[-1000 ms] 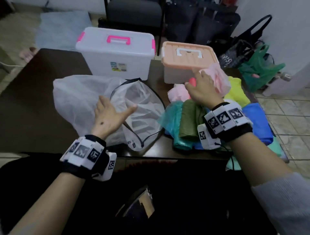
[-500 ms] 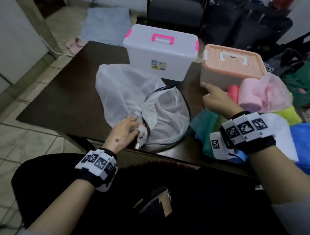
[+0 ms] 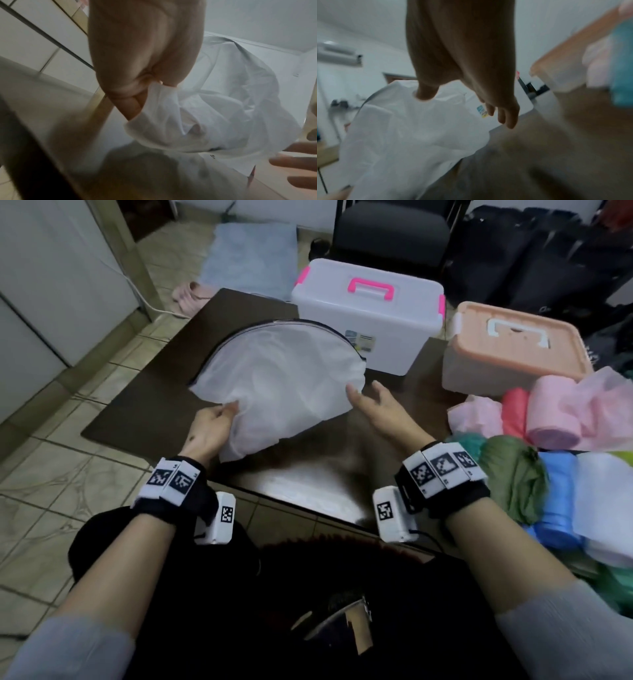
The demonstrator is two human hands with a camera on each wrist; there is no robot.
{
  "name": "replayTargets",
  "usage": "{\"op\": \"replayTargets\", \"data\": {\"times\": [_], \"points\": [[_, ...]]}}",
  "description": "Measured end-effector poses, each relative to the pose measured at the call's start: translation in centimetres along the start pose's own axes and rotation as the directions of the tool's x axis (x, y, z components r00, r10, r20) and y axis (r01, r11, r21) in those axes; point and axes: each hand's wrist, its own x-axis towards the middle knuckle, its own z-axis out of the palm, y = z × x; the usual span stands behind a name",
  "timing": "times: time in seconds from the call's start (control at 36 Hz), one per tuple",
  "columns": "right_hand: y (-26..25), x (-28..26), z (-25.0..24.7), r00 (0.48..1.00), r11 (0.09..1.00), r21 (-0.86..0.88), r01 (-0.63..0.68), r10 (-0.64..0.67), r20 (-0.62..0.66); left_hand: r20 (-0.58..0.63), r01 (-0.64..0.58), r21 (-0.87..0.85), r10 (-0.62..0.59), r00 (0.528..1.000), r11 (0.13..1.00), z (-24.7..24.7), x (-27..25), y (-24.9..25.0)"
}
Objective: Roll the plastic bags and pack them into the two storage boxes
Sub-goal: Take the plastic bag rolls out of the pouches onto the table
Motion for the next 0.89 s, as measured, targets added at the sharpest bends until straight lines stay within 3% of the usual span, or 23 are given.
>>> {"op": "replayTargets", "data": {"times": [0.11, 0.22, 0.36, 0.44, 0.5, 0.56, 0.58, 0.61, 0.69, 0.78, 0.89], "points": [[-0.4, 1.7, 2.0, 0.991, 0.996, 0.075, 0.041, -0.031, -0.130, -0.015, 0.027, 0.104, -0.026, 1.000, 0.994, -0.2, 0.4, 0.2], [0.3, 3.2, 2.0, 0.954, 0.990, -0.131, -0.043, 0.002, -0.298, -0.094, 0.013, 0.325, 0.018, 0.995, 0.946, -0.7, 0.7, 0.7], [2.2, 3.0, 1.0, 0.948, 0.944, -0.221, -0.245, 0.185, -0.261, -0.209, 0.036, 0.398, 0.052, 0.977, 0.917, -1.9, 1.0, 0.3], [2.3, 2.9, 0.5, 0.966, 0.947, -0.241, -0.211, 0.164, -0.201, -0.261, 0.062, 0.368, 0.040, 0.964, 0.928, -1.9, 0.8, 0.5], [1.6, 2.6, 0.4, 0.971, 0.970, -0.210, -0.123, 0.074, -0.226, -0.359, 0.021, 0.446, 0.158, 0.920, 0.895, -1.4, -0.2, 1.5], [0.3, 2.0, 0.6, 0.941, 0.983, -0.185, -0.002, -0.061, -0.334, -0.409, -0.066, 0.610, 0.386, 0.827, 0.790, -0.2, -1.8, 3.2], [-0.3, 1.8, 0.9, 0.921, 0.976, -0.206, 0.069, -0.142, -0.363, -0.365, -0.124, 0.666, 0.467, 0.805, 0.735, 0.8, -2.6, 4.1], [-1.0, 1.7, 1.2, 0.911, 0.956, -0.263, 0.130, -0.220, -0.349, -0.293, -0.172, 0.696, 0.495, 0.818, 0.697, 1.9, -3.3, 4.9], [-1.8, 2.2, 2.8, 0.946, 0.840, -0.499, 0.212, -0.304, -0.110, -0.064, -0.214, 0.697, 0.356, 0.932, 0.684, 5.5, -3.9, 5.7], [-0.6, 3.4, 4.2, 0.988, 0.735, -0.663, 0.145, -0.138, 0.063, 0.082, -0.161, 0.678, 0.143, 0.986, 0.717, 7.8, -3.1, 4.7], [1.9, 4.1, 5.4, 0.979, 0.618, -0.782, 0.081, 0.097, 0.179, 0.179, -0.112, 0.722, -0.028, 0.983, 0.682, 9.1, -2.5, 2.9]]}}
